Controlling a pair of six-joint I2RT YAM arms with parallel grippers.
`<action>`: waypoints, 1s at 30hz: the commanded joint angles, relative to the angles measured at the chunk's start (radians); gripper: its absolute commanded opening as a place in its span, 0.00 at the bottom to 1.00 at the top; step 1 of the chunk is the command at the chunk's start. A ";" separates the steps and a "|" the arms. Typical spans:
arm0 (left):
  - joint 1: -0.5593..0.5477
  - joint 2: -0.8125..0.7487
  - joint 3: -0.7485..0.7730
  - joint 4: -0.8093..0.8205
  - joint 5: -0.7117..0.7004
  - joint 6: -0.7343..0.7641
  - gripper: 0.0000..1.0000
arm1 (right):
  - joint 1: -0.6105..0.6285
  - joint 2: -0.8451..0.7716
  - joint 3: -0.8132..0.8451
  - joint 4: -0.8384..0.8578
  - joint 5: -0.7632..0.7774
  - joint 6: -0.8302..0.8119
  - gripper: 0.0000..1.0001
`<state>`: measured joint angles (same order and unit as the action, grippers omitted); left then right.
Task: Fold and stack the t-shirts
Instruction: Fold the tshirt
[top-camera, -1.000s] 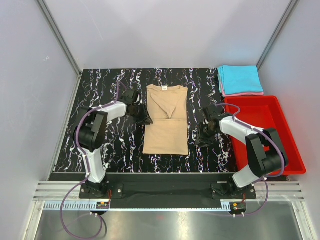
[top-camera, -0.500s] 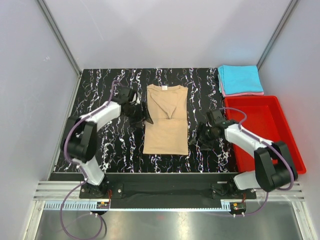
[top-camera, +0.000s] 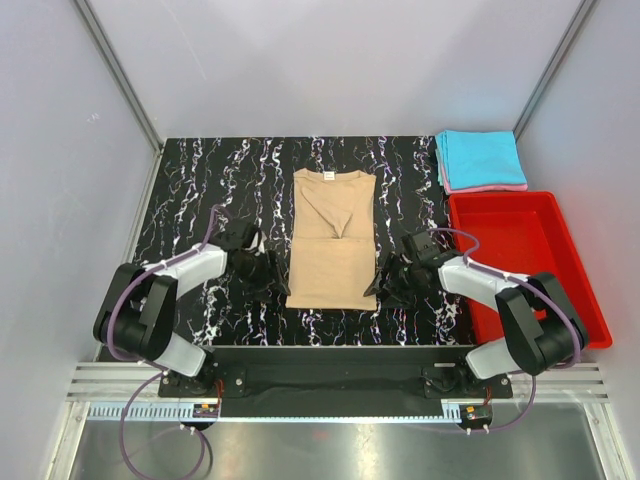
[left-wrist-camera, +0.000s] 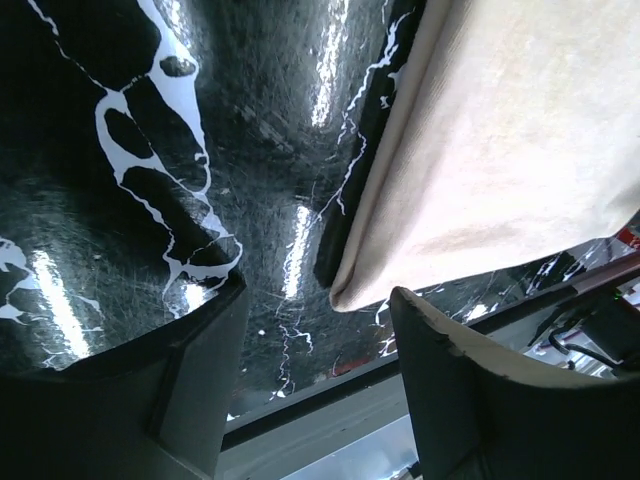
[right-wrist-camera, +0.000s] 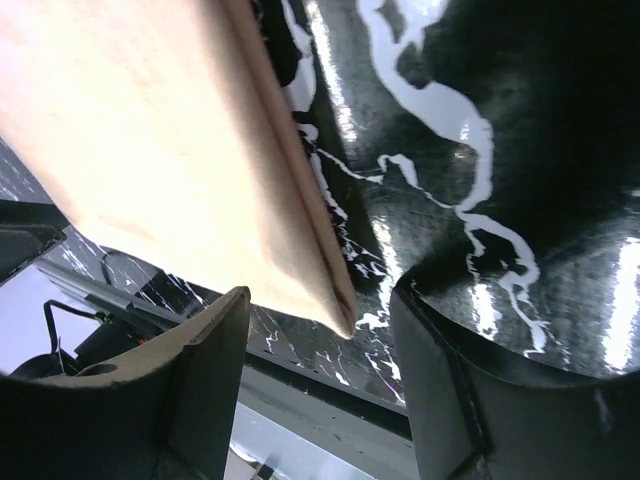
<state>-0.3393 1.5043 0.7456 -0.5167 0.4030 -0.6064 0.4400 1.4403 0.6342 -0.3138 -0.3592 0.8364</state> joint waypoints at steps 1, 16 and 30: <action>-0.018 -0.015 -0.051 0.067 -0.013 -0.032 0.65 | 0.017 0.020 -0.019 0.042 0.008 0.018 0.65; -0.121 -0.009 -0.061 0.021 -0.118 -0.098 0.56 | 0.039 -0.057 -0.076 -0.001 0.031 0.049 0.59; -0.122 -0.010 -0.146 0.095 -0.069 -0.127 0.50 | 0.051 -0.052 -0.119 0.061 0.068 0.078 0.41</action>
<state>-0.4553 1.4651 0.6609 -0.4149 0.4049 -0.7464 0.4763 1.3811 0.5411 -0.2611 -0.3523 0.9104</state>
